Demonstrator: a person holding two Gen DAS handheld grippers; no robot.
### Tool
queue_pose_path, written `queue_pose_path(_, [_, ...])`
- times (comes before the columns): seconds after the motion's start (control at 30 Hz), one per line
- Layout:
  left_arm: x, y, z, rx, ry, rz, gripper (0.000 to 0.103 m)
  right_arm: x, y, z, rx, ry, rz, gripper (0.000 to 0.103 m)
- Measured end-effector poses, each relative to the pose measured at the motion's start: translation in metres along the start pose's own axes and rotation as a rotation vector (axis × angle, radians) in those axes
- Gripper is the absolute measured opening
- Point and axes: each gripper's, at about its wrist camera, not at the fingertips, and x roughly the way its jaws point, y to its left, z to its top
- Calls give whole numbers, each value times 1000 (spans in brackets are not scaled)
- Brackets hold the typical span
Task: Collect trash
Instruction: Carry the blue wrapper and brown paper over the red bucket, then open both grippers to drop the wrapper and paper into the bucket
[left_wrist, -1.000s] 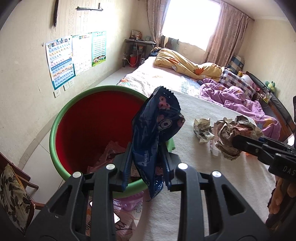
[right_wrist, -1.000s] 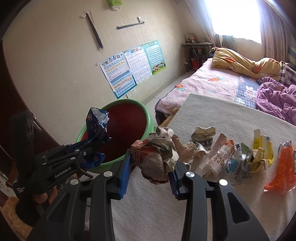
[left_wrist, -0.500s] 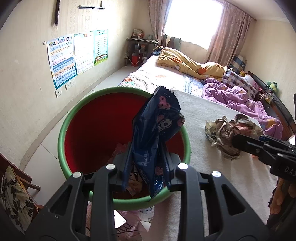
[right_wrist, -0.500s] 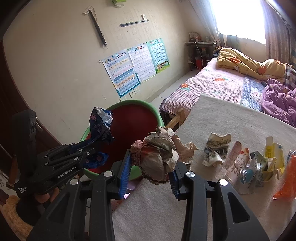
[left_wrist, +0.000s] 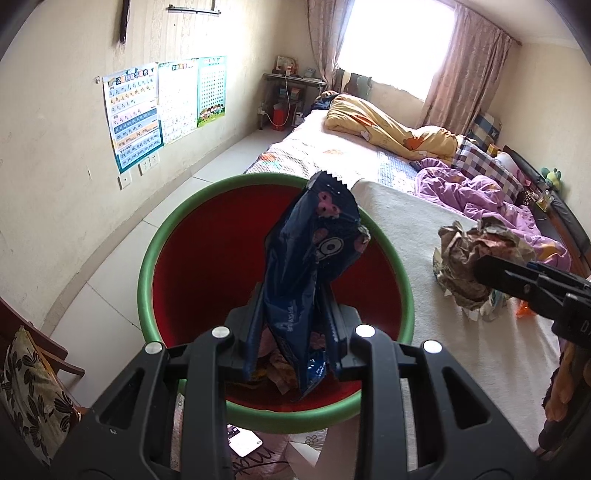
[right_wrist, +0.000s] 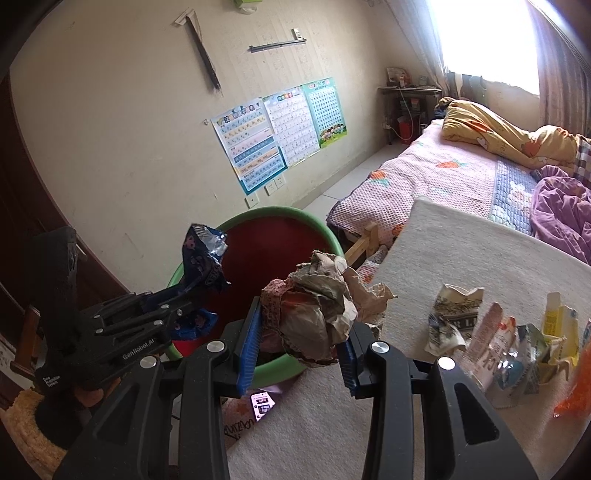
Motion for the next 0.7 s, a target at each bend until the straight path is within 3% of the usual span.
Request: queue_pose_path(0.7, [30,12,2,-18,61,11,31,49,18,10,-29,85,85,40])
